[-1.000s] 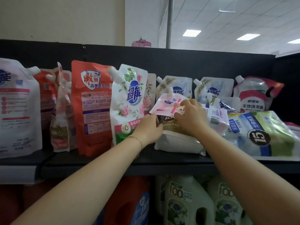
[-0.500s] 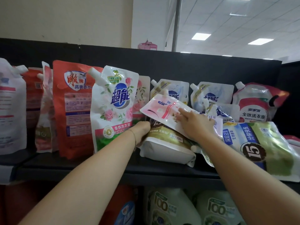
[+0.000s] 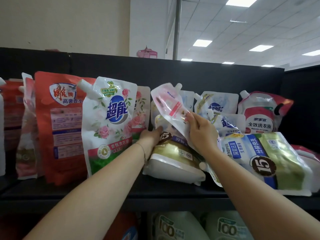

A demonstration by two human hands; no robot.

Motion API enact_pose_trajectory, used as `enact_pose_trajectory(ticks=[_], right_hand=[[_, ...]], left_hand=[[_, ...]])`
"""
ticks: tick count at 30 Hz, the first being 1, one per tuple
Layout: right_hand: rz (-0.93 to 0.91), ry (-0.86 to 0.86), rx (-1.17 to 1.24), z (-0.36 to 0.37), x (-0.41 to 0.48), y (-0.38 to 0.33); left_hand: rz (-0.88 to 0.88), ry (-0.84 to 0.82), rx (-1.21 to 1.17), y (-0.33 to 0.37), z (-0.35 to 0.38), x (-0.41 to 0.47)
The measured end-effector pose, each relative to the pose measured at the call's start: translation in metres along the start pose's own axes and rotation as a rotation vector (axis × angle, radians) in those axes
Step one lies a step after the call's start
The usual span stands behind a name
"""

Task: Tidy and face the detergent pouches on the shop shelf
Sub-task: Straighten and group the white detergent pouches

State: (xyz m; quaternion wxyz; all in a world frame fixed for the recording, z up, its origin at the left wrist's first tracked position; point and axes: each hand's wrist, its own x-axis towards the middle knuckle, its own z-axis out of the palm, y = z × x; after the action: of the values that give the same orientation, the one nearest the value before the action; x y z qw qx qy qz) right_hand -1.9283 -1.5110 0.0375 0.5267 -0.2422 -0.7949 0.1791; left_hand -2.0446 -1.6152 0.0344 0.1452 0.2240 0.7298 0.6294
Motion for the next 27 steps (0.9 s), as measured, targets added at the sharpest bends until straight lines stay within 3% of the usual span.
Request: enact_pose_trajectory(ticks=[3, 8, 12, 16, 20, 25, 27], right_hand=[[0.041, 0.047, 0.18, 0.002, 0.003, -0.006], [0.051, 0.179, 0.477, 0.004, -0.004, -0.018], [0.263, 0.125, 0.782, 0.035, -0.022, -0.02], [0.266, -0.118, 0.499, 0.051, -0.037, -0.016], [0.235, -0.197, 0.467, 0.042, -0.036, -0.02], [0.148, -0.231, 0.364, 0.029, -0.044, -0.018], [0.119, -0.236, 0.275, 0.021, -0.042, -0.012]], left_hand=[[0.109, 0.119, -0.05, 0.005, 0.001, -0.008], [0.562, 0.402, 0.049, 0.004, -0.007, -0.032], [0.748, 0.552, 0.067, -0.014, -0.01, -0.029], [0.702, 0.631, 0.051, -0.04, -0.014, -0.027], [0.697, 0.651, 0.183, -0.049, -0.018, -0.039], [1.032, 0.736, 0.396, -0.042, -0.021, -0.069], [1.117, 0.7, 0.492, -0.039, -0.018, -0.08]])
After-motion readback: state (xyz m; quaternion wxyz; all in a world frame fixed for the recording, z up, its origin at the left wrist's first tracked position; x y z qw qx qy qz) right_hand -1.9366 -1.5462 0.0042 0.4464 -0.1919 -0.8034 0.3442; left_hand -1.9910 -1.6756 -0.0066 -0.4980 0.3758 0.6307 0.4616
